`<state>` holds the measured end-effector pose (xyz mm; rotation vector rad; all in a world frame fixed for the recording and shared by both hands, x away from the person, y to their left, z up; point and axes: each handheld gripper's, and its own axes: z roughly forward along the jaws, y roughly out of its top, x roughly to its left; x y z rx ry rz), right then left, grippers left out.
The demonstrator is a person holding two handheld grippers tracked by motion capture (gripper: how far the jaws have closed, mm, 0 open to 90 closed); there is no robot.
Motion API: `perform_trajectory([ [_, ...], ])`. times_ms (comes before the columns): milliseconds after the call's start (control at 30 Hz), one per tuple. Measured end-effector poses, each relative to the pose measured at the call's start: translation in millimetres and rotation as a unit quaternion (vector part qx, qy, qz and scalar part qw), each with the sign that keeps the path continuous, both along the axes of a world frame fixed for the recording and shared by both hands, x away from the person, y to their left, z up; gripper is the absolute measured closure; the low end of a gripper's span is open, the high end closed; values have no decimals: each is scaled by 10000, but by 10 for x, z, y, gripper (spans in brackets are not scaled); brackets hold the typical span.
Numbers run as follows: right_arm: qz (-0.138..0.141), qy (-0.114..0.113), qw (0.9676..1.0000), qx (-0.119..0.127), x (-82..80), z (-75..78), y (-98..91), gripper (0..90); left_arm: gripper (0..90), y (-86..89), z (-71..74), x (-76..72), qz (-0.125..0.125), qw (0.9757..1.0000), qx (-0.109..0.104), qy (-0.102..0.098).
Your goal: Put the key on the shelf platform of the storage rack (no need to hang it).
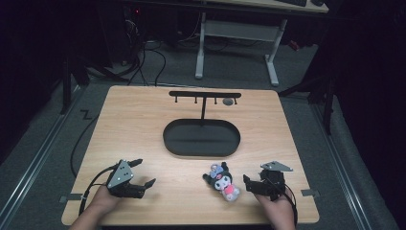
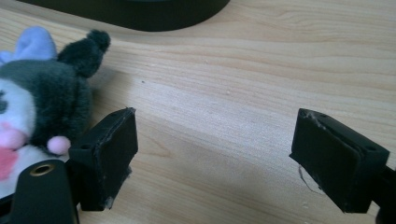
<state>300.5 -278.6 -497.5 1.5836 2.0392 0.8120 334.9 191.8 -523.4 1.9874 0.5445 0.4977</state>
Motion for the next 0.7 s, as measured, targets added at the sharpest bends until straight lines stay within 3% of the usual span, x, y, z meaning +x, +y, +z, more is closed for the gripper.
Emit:
perform_trajectory([
  [267, 66, 324, 9993, -188, 47, -101, -13, 151, 154, 2, 0, 1, -3, 10000, -22, 13],
  [700, 322, 774, 9956, -430, 49, -25, 30, 151, 154, 0, 1, -2, 1, 10000, -1, 1],
])
